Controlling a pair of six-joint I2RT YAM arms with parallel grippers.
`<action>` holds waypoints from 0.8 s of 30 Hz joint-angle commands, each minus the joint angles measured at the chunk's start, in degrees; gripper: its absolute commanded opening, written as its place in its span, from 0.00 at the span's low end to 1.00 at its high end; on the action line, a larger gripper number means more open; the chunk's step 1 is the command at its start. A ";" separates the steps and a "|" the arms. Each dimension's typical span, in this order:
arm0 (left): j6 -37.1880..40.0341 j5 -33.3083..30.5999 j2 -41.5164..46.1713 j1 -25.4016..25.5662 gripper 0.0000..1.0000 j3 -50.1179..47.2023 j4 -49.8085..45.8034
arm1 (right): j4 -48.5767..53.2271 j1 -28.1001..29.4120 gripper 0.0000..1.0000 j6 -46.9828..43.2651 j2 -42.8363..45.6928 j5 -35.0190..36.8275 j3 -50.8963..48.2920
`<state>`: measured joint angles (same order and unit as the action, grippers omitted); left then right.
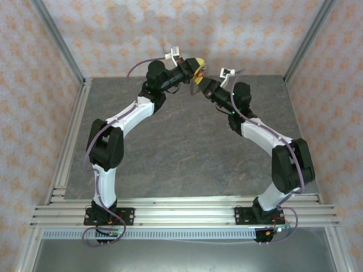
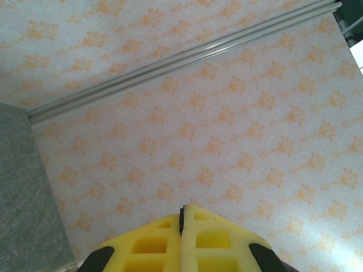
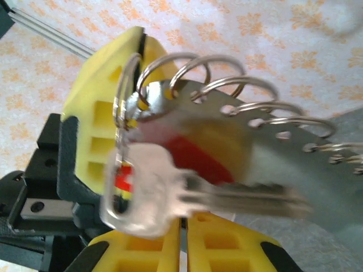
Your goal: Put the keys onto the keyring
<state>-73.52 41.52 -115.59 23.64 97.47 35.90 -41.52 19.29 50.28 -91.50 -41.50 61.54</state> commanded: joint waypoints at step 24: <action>-0.05 1.11 0.60 0.26 0.00 1.23 4.54 | -7.02 -7.06 0.38 12.62 3.39 6.92 1.98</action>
<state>-73.54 41.54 -115.59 23.66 97.47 36.77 -45.04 11.64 59.20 -86.96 -36.80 60.80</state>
